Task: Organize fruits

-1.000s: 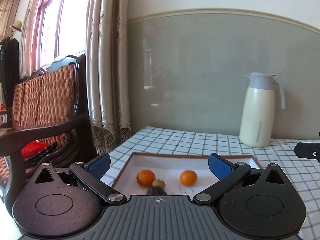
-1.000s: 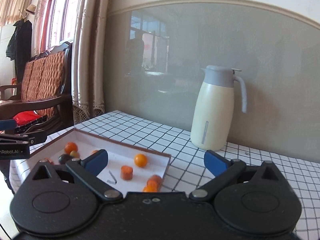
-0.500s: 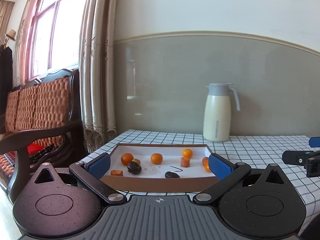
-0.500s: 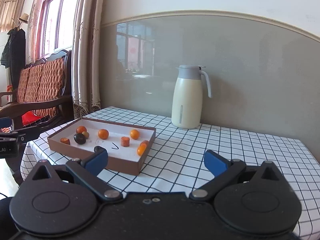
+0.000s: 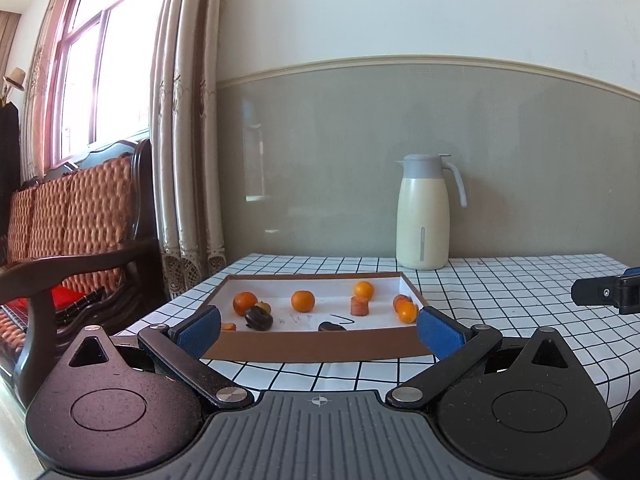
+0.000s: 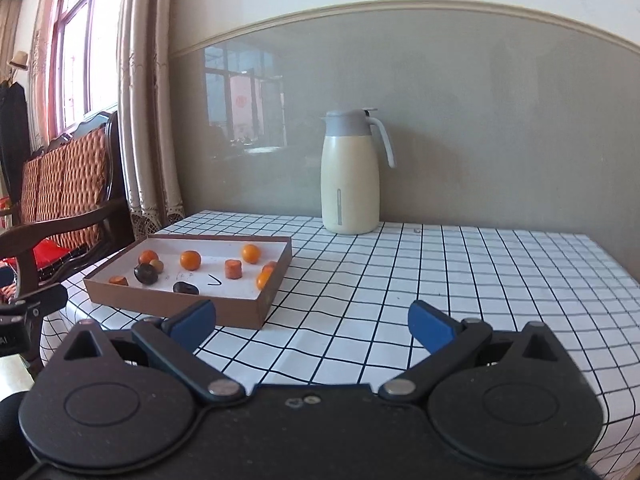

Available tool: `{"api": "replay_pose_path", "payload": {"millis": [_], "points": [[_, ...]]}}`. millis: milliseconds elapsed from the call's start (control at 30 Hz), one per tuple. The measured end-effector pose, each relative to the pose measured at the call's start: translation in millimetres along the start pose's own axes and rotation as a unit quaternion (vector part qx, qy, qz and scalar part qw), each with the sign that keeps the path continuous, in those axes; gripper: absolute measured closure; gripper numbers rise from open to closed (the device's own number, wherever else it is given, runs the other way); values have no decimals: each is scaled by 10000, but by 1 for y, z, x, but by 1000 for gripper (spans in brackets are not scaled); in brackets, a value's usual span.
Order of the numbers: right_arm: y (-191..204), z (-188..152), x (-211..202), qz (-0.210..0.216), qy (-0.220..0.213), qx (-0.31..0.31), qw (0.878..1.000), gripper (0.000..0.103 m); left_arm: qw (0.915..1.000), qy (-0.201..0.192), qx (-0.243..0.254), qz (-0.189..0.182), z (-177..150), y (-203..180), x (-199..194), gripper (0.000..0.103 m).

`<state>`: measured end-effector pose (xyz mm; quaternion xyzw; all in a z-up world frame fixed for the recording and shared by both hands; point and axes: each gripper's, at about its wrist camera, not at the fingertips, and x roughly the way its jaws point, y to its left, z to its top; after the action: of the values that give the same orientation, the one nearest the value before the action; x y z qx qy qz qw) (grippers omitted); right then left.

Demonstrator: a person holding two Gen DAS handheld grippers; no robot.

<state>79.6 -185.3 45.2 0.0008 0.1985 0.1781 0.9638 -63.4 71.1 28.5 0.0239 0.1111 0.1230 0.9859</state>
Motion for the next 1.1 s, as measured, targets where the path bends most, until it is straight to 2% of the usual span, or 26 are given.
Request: {"api": "replay_pose_path", "payload": {"millis": [167,1100], "points": [[14,-1,1,-48,-17,-362,9993,6,9999,44,-110,19,0,4,1,0],[17,0,4,-38,63,-396,9992,6,9997,120,-142,-157,-5,5,5,0]]}}
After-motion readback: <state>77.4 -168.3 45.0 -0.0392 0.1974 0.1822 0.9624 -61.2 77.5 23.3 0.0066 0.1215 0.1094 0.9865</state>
